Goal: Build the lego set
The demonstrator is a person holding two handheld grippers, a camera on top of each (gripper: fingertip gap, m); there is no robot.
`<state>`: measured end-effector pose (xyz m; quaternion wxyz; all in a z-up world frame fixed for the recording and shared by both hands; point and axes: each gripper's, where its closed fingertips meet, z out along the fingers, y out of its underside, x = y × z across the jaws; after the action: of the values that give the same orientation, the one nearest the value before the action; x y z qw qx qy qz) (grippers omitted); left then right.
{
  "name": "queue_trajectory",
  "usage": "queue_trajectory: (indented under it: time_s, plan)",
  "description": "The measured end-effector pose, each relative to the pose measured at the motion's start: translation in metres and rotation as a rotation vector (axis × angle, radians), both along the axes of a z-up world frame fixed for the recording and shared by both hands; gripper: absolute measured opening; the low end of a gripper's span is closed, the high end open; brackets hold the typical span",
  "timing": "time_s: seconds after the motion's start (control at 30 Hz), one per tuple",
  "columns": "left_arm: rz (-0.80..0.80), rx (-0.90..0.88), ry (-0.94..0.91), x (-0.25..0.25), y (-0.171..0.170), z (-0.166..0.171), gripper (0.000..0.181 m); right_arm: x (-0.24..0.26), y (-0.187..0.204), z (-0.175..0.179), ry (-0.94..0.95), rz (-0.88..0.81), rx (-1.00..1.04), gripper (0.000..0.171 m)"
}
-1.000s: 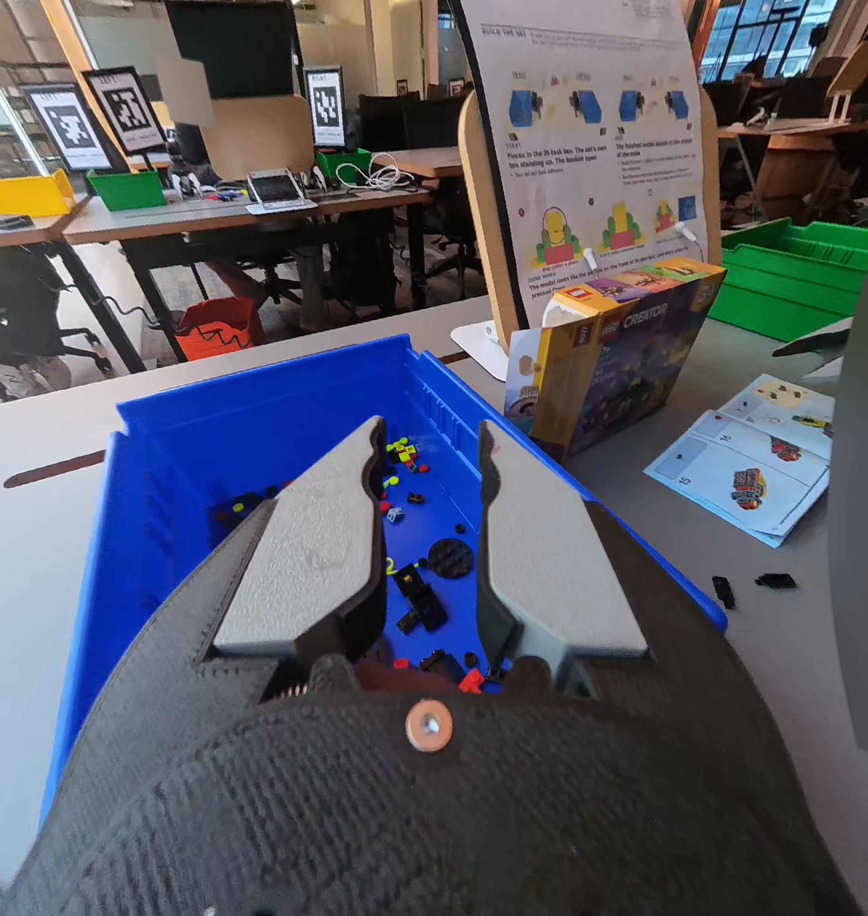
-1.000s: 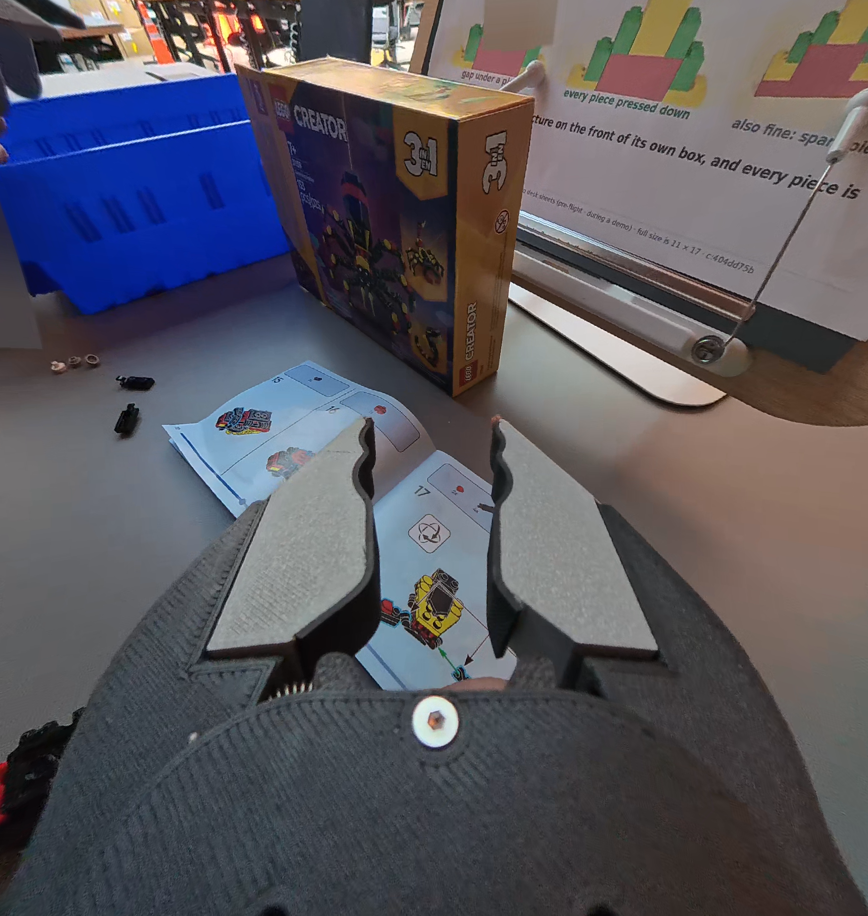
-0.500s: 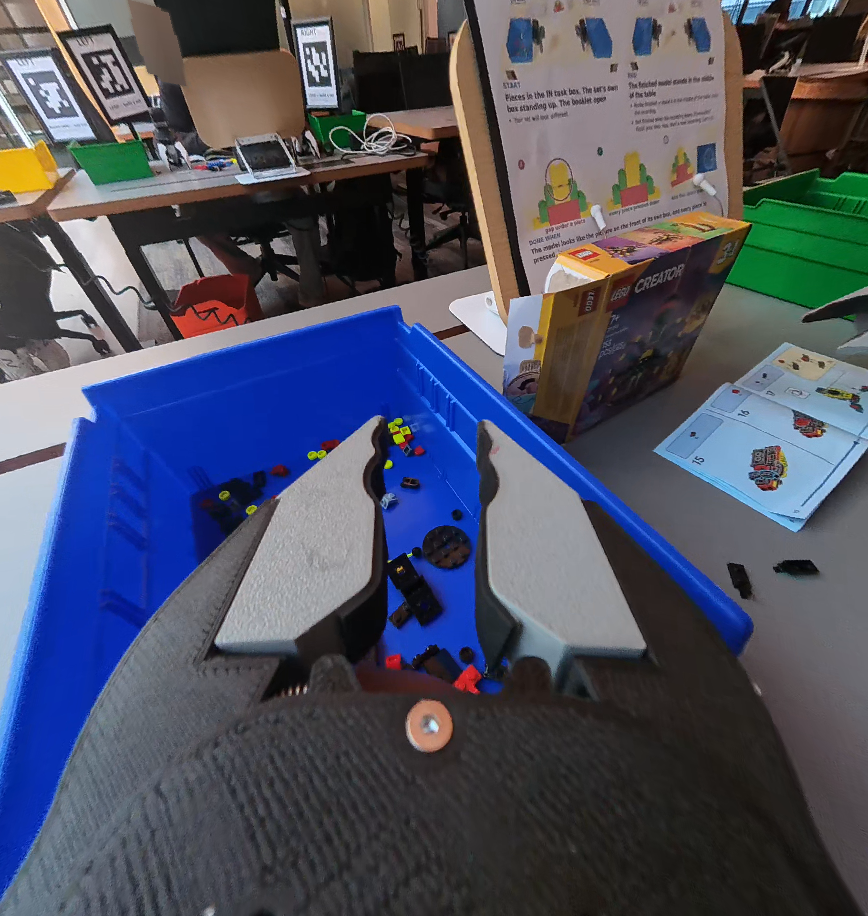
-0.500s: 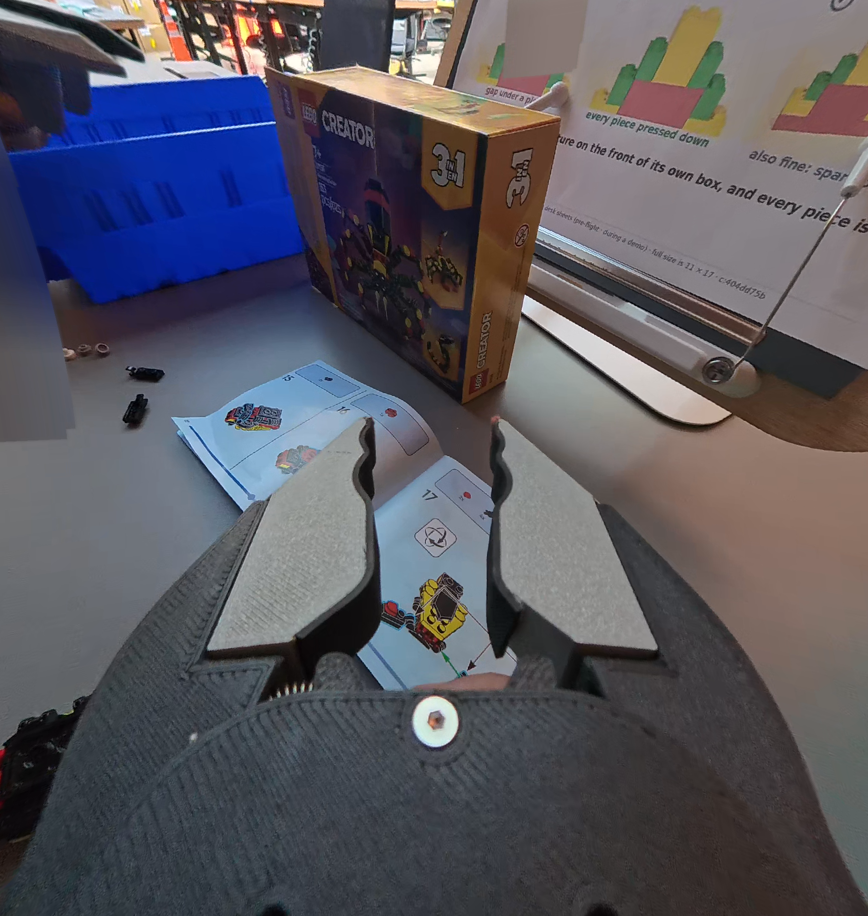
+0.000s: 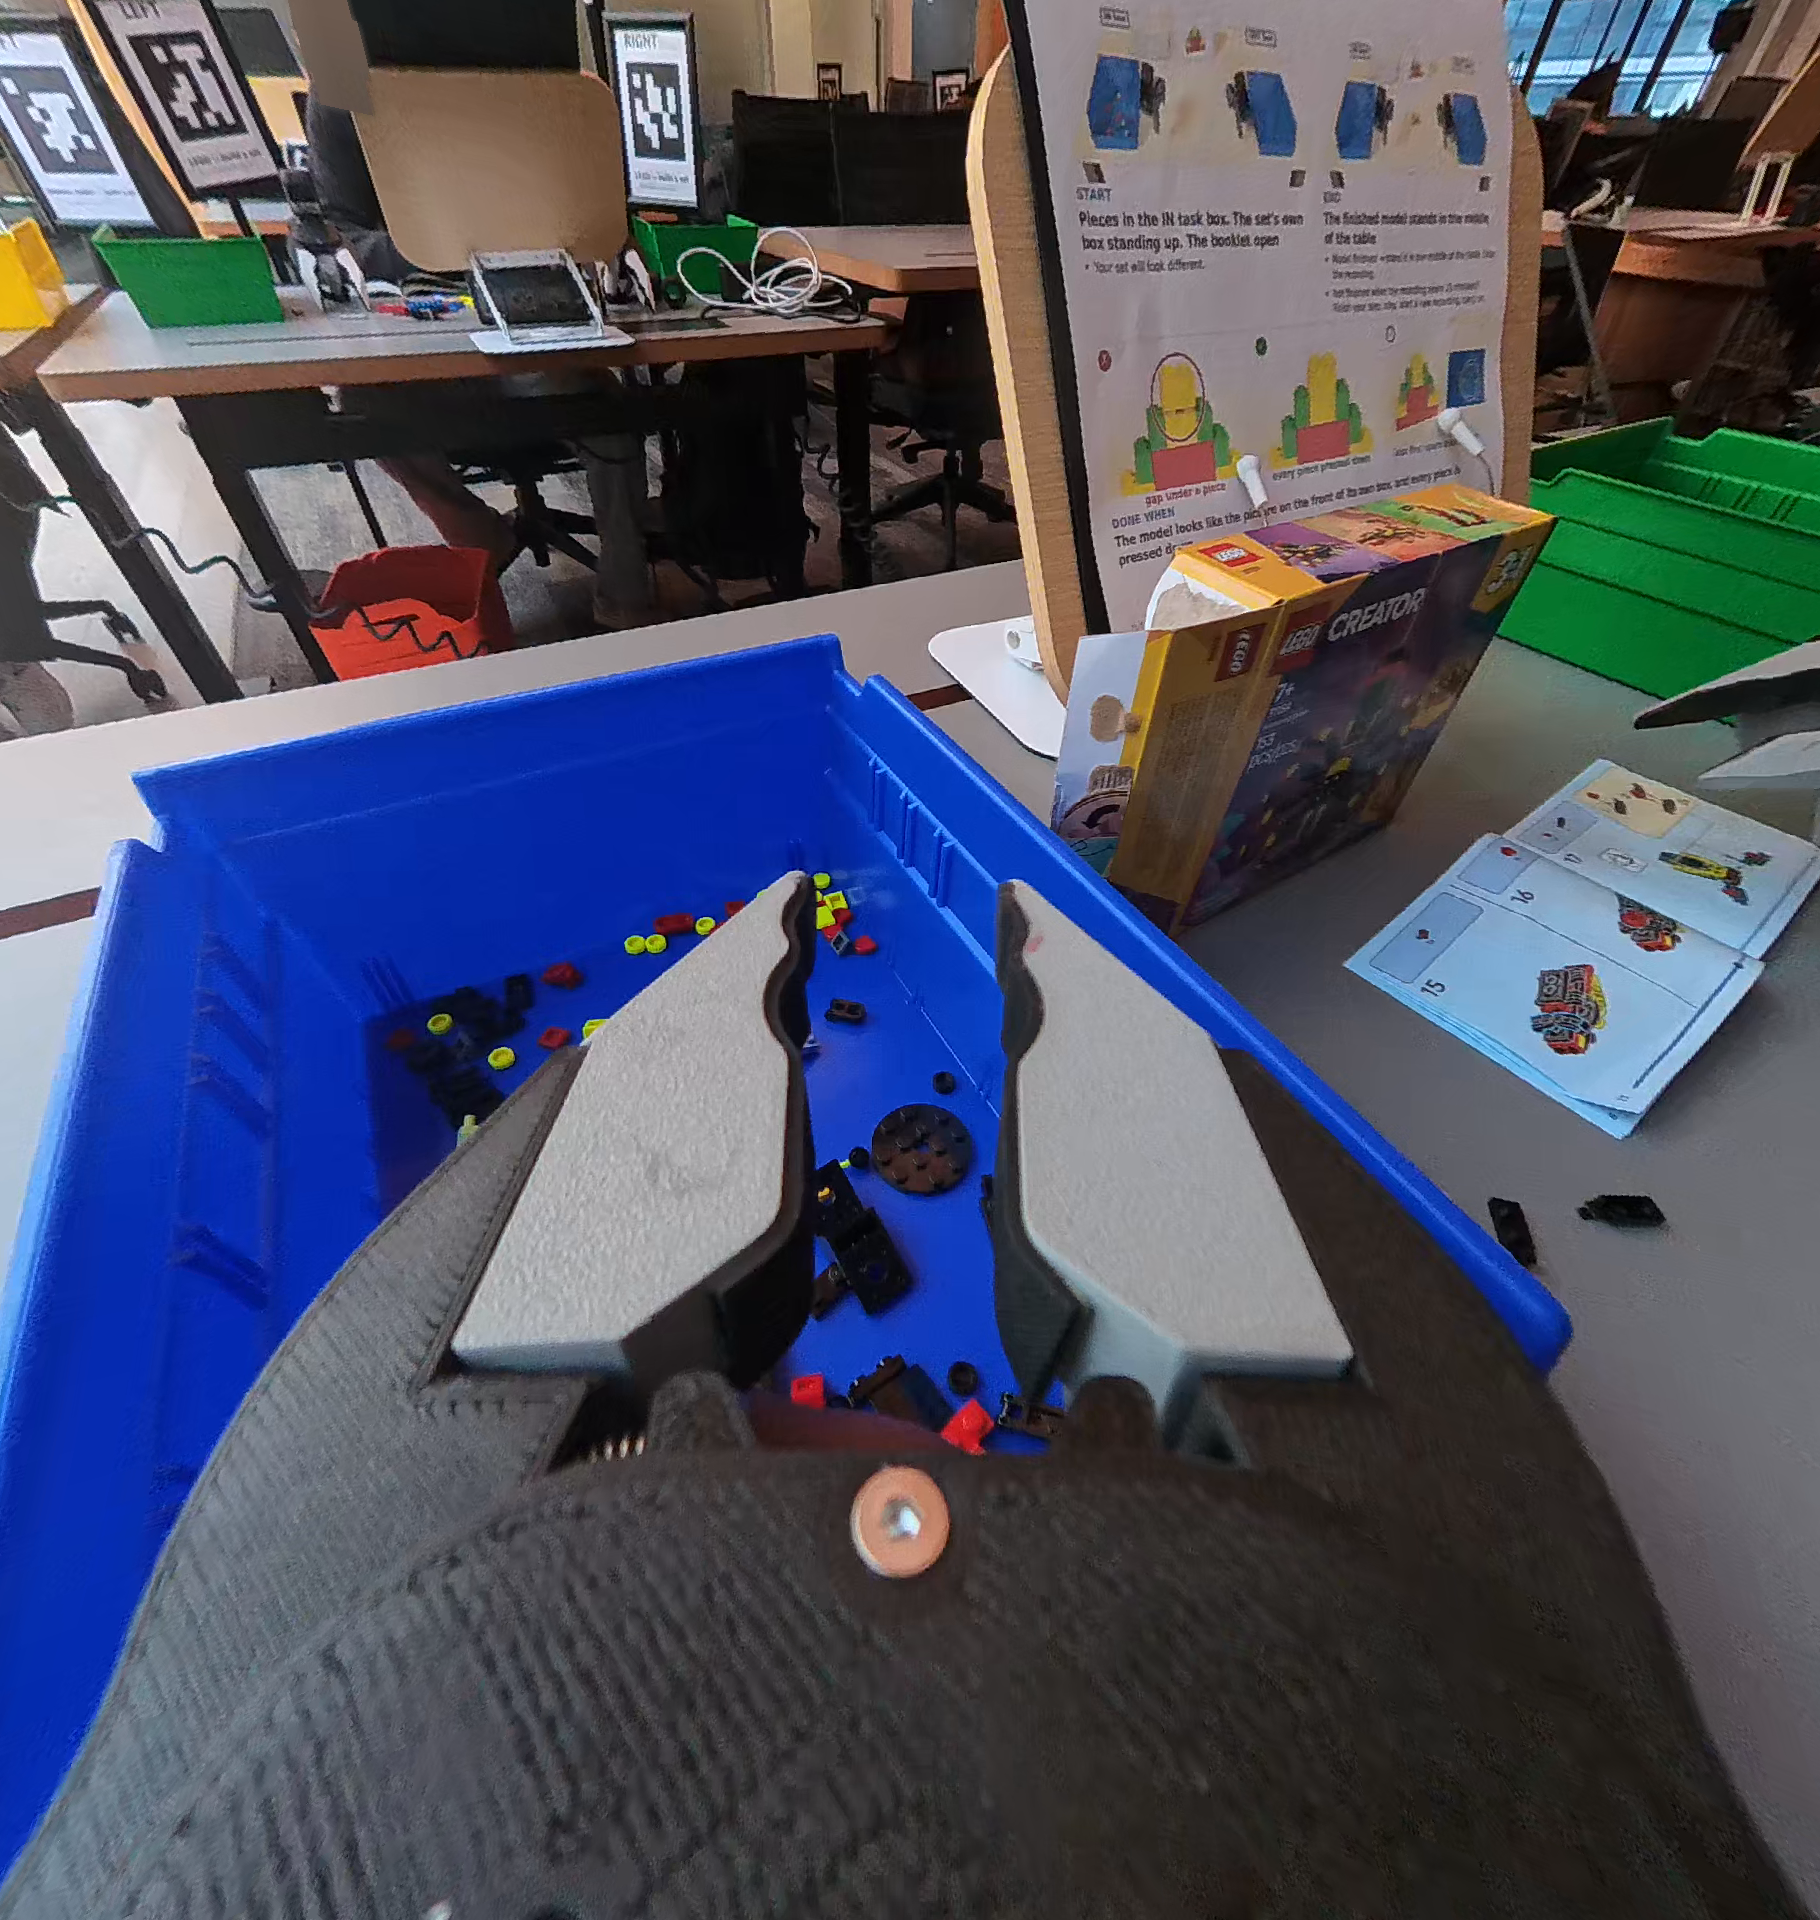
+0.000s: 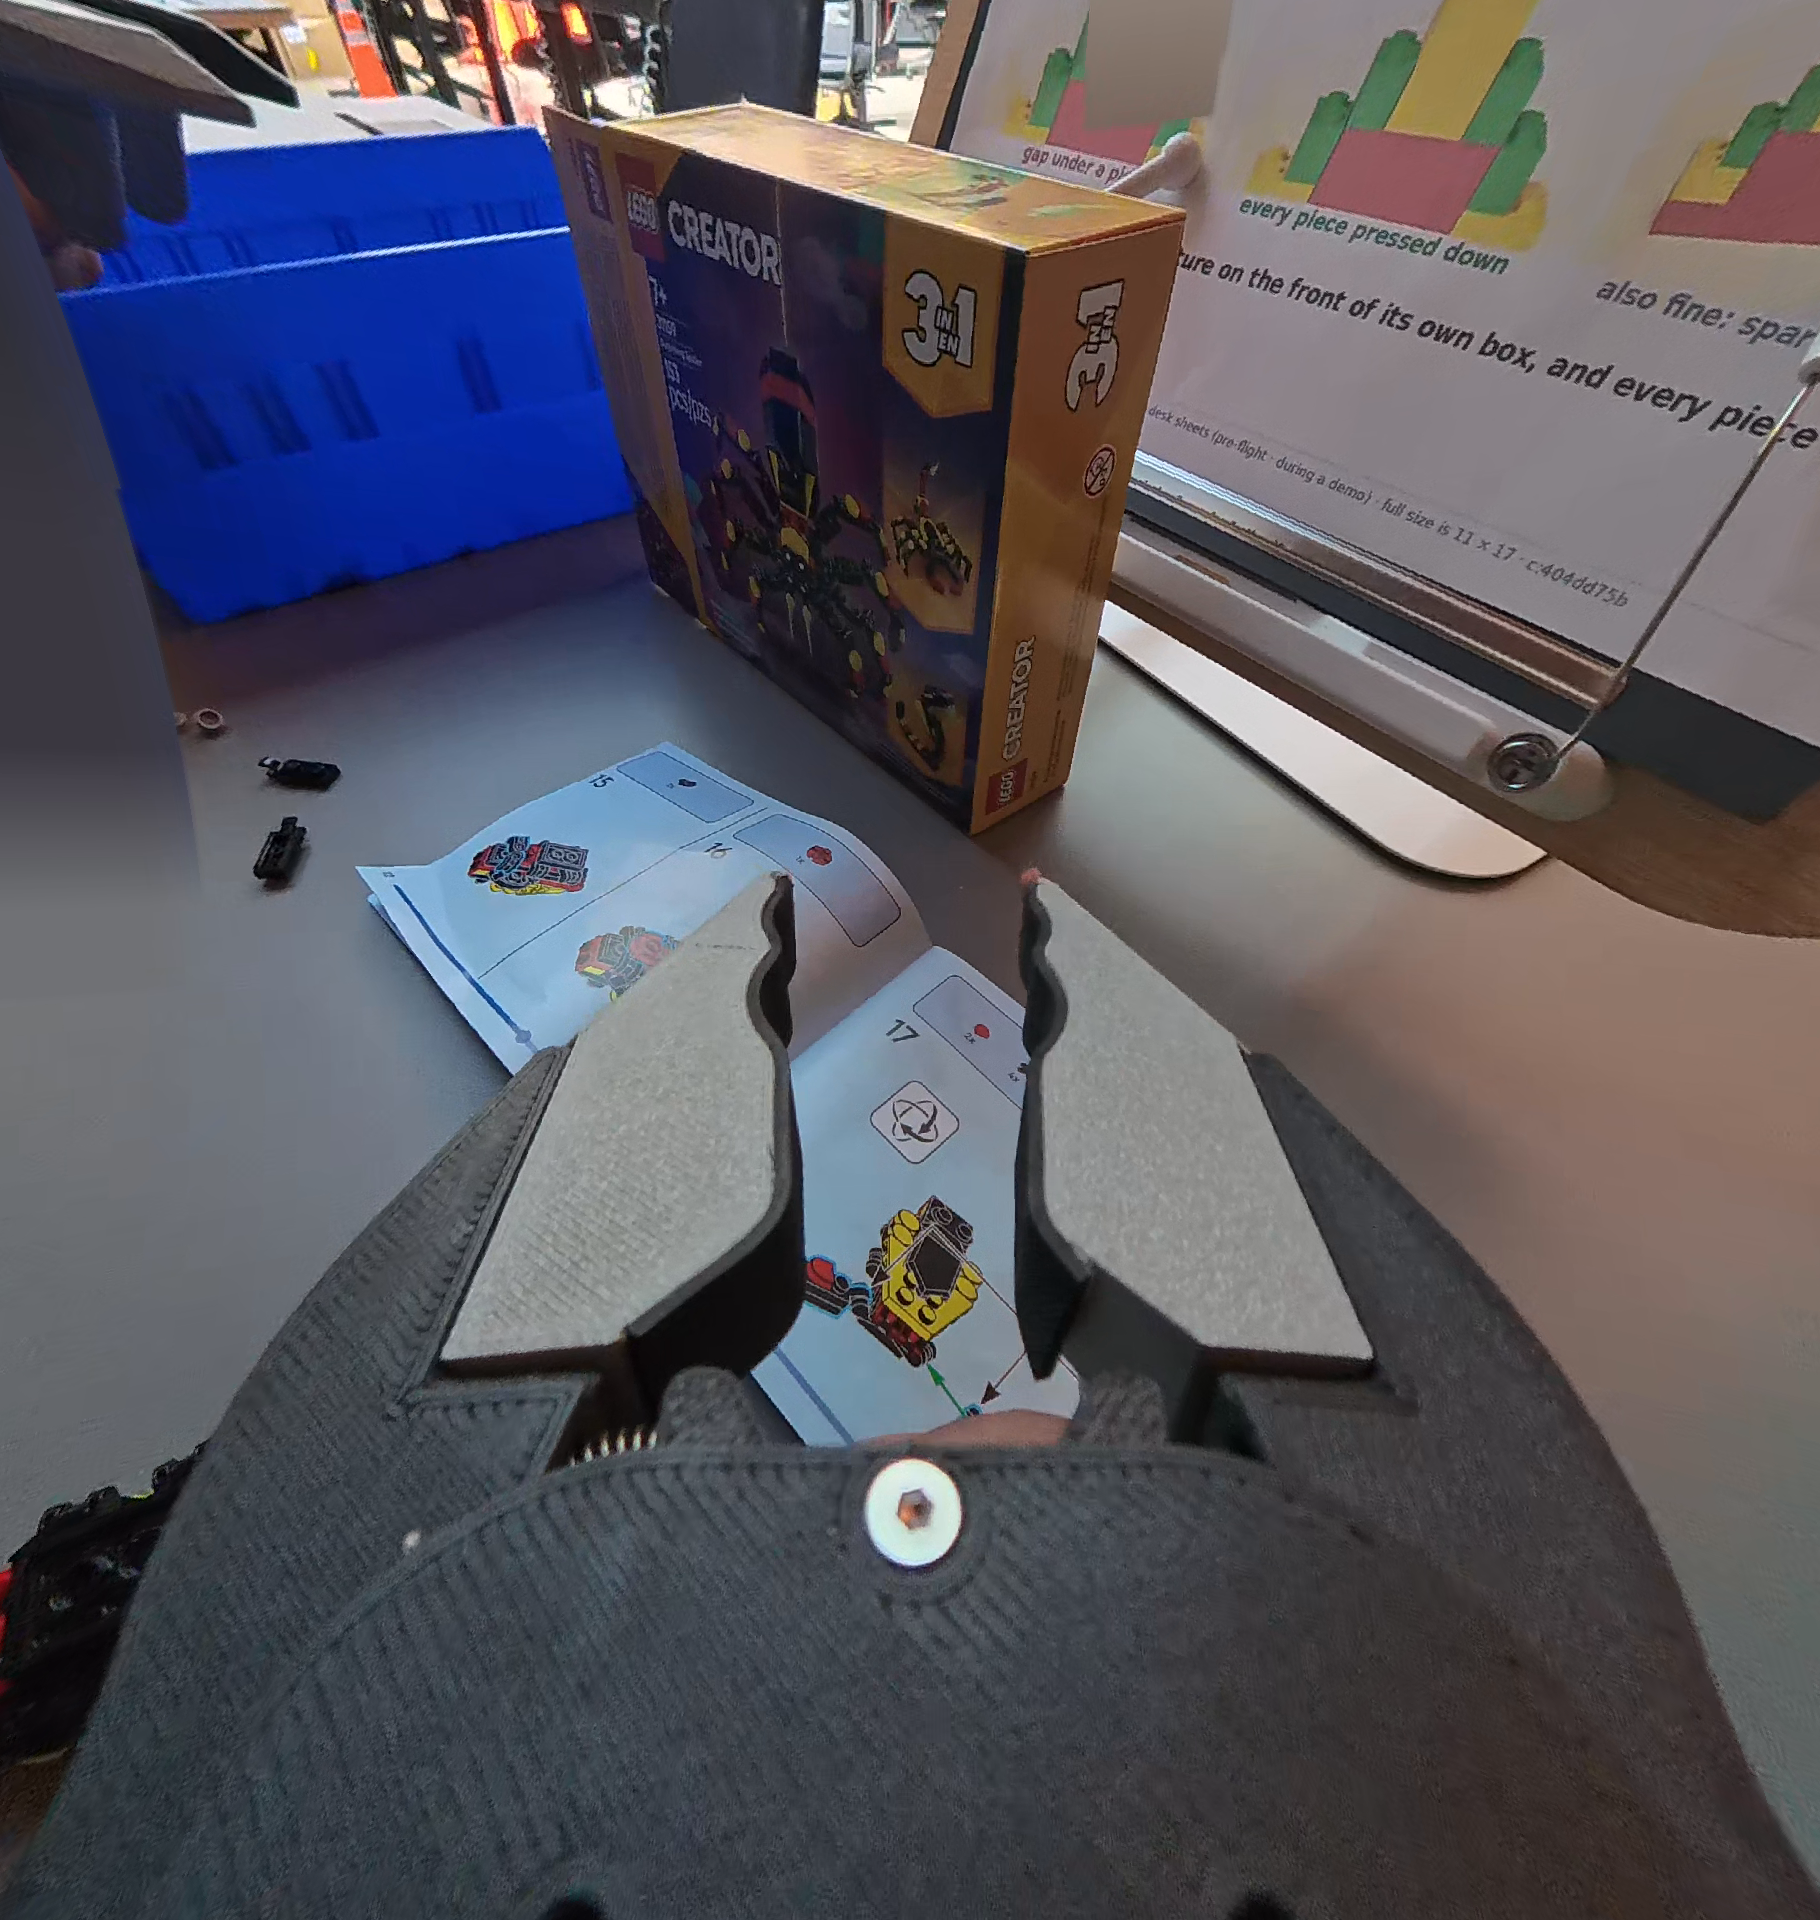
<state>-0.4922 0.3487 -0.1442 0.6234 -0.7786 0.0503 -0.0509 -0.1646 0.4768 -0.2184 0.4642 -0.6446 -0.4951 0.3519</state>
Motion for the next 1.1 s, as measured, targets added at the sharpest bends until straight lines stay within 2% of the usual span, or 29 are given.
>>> queue_trajectory:
  time_s: [0.3, 0.43, 0.53, 0.67, 0.73, 0.83, 0.97, 1.1]
  plan:
    - [0.002, 0.007, 0.008, 0.001, 0.000, 0.001, 0.034, 0.000, 0.000, -0.001, -0.004, 0.005, -0.009, 0.039]
    - [-0.022, -0.059, -0.012, 0.002, 0.005, -0.008, 0.032, 0.000, 0.001, -0.001, -0.004, -0.002, -0.013, 0.038]
    - [-0.036, -0.208, 0.080, -0.003, 0.017, -0.023, 0.032, 0.001, 0.002, 0.000, 0.003, -0.015, -0.006, 0.038]
    - [-0.151, -0.433, 0.205, -0.004, 0.041, -0.043, 0.031, 0.001, 0.002, 0.002, 0.005, -0.027, 0.021, 0.038]
    - [-0.212, -0.540, 0.264, -0.002, 0.055, -0.060, 0.023, 0.001, 0.002, 0.002, 0.001, -0.031, 0.039, 0.038]
    - [-0.289, -0.694, 0.320, 0.004, 0.066, -0.091, 0.027, 0.001, 0.001, 0.001, -0.012, -0.036, 0.056, 0.037]
    - [-0.307, -0.822, 0.385, 0.006, 0.072, -0.118, 0.026, 0.001, 0.002, 0.000, -0.019, -0.047, 0.064, 0.036]
    - [-0.306, -0.889, 0.409, 0.002, 0.074, -0.128, 0.023, 0.001, 0.002, 0.000, -0.021, -0.046, 0.064, 0.036]
